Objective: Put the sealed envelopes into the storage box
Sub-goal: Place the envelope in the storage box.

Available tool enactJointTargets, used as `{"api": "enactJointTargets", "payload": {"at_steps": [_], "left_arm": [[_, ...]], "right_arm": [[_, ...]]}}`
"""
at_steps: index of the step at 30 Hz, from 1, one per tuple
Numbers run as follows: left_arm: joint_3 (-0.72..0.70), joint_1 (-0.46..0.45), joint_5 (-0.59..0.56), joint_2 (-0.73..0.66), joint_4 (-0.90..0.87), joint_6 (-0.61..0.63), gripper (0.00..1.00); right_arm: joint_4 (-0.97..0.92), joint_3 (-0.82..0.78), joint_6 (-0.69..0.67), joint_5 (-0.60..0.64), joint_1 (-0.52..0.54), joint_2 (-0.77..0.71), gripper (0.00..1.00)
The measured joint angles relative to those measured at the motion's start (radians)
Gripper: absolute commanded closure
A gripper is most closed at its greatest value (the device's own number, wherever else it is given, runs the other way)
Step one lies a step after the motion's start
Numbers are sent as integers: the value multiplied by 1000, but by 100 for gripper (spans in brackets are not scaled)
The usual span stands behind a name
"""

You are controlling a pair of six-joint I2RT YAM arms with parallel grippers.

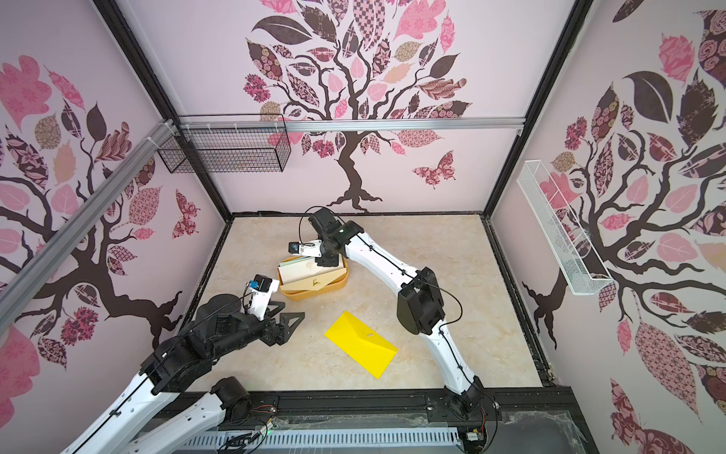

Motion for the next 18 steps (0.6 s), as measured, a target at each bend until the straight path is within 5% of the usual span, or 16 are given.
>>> {"api": "enactJointTargets", "payload": {"at_steps": [7, 18], "left_arm": [[0, 0, -15, -27, 0, -1, 20], [-2, 0, -98, -95, -1, -15, 21]], "right_arm": [[72, -164, 205, -127, -23, -76, 100], [201, -674, 447, -332, -49, -449, 100]]}}
